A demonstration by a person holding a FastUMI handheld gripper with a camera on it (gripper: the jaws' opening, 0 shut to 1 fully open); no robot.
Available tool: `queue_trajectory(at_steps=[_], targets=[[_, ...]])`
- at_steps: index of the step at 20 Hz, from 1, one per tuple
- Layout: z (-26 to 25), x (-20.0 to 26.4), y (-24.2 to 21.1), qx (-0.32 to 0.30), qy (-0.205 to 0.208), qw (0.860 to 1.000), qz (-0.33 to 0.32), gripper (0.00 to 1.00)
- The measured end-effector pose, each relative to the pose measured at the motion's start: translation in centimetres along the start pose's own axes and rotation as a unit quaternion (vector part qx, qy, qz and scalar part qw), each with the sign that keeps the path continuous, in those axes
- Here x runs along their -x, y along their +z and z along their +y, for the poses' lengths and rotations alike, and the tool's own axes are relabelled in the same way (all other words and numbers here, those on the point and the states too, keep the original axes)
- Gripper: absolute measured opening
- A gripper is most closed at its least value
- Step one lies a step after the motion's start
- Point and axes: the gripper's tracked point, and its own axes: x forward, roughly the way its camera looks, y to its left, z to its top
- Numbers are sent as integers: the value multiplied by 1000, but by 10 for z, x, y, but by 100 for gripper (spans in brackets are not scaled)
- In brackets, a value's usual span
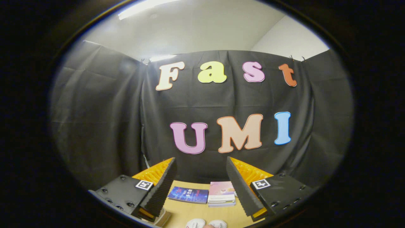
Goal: Open the storage box then place both shoes into the box .Put the left shoe in first, then the right shoe, with the right side of both shoes facing outward in a uniform manner.
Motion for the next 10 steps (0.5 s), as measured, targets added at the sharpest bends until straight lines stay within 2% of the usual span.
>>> queue_trajectory(at_steps=[10], targets=[[26,-14,-10,-4,29,1000,6,97]])
